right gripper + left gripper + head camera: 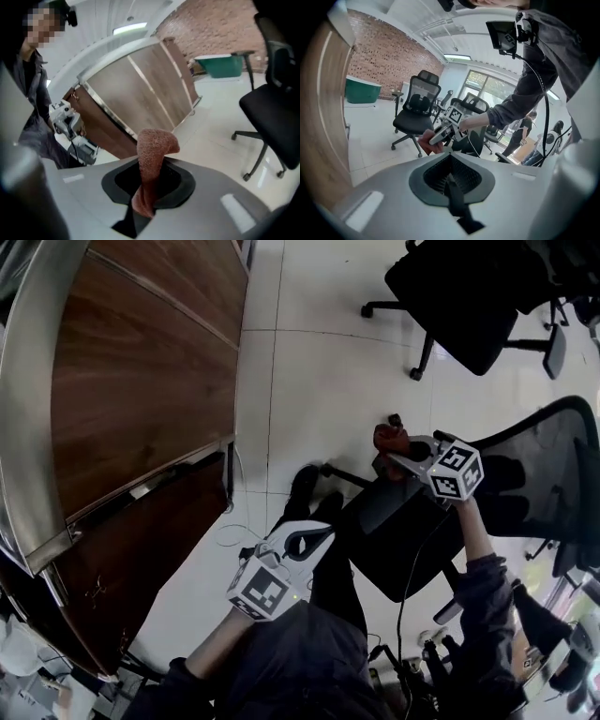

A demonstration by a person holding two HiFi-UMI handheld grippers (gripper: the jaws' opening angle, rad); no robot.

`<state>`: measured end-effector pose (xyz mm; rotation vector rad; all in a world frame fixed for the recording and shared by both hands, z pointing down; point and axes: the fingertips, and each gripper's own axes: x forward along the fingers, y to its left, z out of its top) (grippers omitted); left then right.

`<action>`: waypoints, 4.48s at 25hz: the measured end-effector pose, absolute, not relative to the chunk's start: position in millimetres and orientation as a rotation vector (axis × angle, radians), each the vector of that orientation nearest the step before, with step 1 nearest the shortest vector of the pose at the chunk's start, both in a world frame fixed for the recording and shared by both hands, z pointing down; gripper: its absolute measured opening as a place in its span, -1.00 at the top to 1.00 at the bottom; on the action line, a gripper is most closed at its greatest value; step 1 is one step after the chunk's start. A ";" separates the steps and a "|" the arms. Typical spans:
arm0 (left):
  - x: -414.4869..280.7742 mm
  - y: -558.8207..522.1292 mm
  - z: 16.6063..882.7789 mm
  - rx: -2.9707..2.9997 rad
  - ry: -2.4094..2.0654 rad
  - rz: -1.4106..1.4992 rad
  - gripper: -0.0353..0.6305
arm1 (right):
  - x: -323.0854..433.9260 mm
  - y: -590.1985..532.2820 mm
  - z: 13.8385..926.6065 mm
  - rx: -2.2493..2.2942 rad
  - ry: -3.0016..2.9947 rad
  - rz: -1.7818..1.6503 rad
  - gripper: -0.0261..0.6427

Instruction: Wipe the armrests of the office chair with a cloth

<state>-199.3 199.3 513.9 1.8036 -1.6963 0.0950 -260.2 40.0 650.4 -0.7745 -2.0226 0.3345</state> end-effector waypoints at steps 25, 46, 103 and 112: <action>-265.8 255.1 556.2 1.467 -1.808 0.007 0.85 | -185.3 53.5 907.5 -1.094 -0.831 -0.303 0.77; -245.7 231.9 535.6 1.577 -1.779 0.022 0.85 | -176.1 94.7 786.7 -1.372 -0.802 -0.167 0.77; -242.0 231.3 518.3 1.725 -1.708 0.098 0.85 | -196.5 88.3 802.1 -1.185 -0.926 -0.296 0.77; -235.6 203.7 448.1 1.881 -1.720 0.111 0.85 | -221.1 99.8 639.1 -1.008 -1.560 -0.126 0.76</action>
